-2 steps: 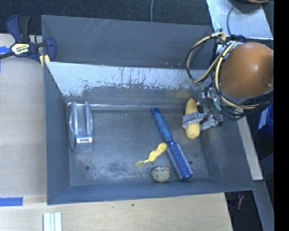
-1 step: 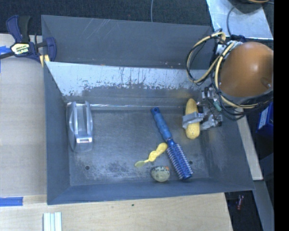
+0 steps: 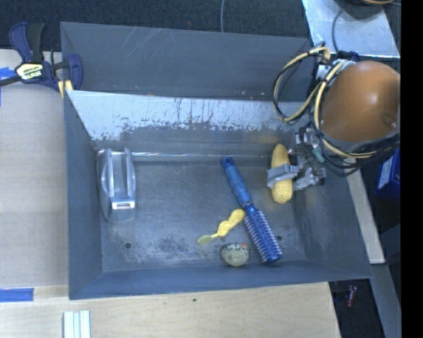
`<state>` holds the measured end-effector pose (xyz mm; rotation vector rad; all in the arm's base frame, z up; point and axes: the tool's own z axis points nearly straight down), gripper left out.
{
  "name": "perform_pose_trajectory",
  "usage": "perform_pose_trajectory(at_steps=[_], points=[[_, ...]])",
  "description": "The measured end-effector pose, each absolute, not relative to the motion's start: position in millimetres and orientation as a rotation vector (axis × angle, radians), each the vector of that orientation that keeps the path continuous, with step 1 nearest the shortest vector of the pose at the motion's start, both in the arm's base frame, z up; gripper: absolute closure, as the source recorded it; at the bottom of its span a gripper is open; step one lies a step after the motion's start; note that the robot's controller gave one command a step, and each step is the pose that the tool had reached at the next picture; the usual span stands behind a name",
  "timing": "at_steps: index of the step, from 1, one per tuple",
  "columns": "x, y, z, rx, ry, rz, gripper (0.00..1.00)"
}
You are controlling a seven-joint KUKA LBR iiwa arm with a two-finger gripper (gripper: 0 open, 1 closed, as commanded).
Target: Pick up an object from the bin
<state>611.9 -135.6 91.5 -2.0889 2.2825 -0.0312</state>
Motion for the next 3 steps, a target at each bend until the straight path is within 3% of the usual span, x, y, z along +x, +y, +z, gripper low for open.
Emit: perform_pose_trajectory(at_steps=[3], points=[[612.1,-135.4,91.7,-2.09,2.283,-0.029,1.0]])
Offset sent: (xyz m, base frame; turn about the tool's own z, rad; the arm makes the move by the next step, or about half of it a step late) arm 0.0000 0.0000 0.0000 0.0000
